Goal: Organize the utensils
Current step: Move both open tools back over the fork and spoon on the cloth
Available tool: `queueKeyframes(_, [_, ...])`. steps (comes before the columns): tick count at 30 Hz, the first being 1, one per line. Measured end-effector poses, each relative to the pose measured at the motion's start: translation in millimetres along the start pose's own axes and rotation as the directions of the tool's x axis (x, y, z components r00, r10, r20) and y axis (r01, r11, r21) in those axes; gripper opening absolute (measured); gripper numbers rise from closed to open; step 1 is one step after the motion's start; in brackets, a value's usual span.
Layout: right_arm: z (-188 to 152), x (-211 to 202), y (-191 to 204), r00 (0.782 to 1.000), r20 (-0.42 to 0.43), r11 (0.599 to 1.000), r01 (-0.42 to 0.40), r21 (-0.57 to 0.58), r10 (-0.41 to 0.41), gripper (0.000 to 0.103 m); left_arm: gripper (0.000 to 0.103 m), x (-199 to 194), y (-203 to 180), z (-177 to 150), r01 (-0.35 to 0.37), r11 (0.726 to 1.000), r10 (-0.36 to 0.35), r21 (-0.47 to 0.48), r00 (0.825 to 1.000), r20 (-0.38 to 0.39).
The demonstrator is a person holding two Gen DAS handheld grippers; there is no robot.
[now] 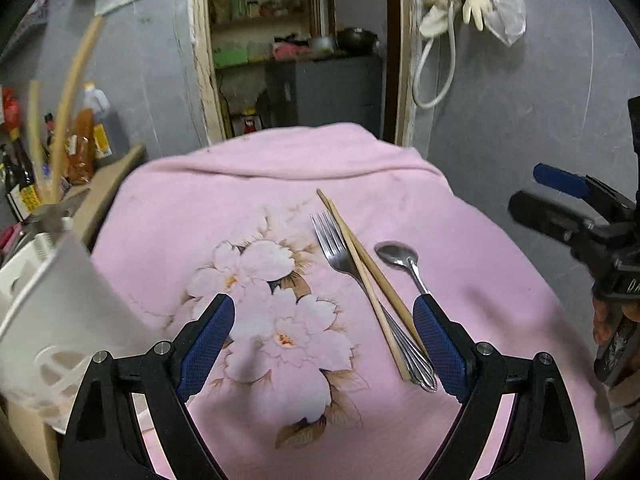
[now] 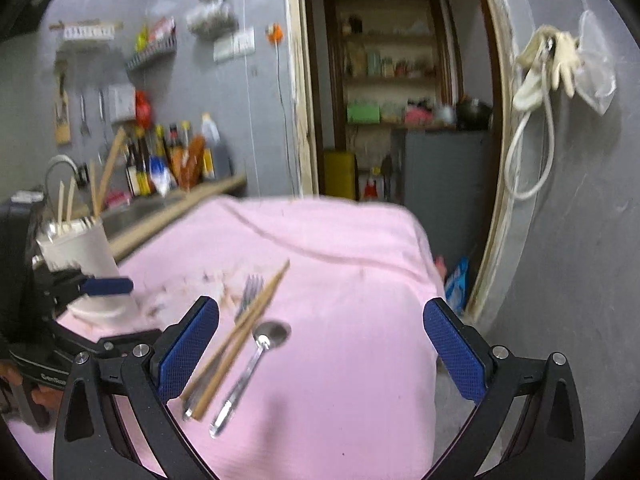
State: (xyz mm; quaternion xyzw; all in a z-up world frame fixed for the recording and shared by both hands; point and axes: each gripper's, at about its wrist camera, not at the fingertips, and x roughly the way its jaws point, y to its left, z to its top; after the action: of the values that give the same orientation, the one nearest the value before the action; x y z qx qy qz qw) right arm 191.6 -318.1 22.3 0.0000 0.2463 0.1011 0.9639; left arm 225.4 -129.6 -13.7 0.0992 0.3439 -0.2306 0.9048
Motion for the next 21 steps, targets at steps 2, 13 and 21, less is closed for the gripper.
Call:
queueKeyframes(2, [-2, 12, -3, 0.999, -0.052, 1.0, -0.009, -0.004, 0.009, 0.101, 0.086, 8, 4, 2, 0.004, 1.0, -0.004, -0.019, 1.0, -0.016])
queueKeyframes(13, [-17, 58, -4, 0.955, -0.26, 0.99, -0.139, 0.021, 0.14, 0.068, 0.051, 45, 25, 20, -0.009, 0.992, -0.004, -0.124, 0.994, -0.11])
queueKeyframes(21, [-17, 84, 15, 0.91, -0.373, 0.979, -0.202, -0.026, 0.178, 0.058, 0.041, 63, 39, 27, 0.033, 0.982, -0.06, -0.186, 0.988, -0.142])
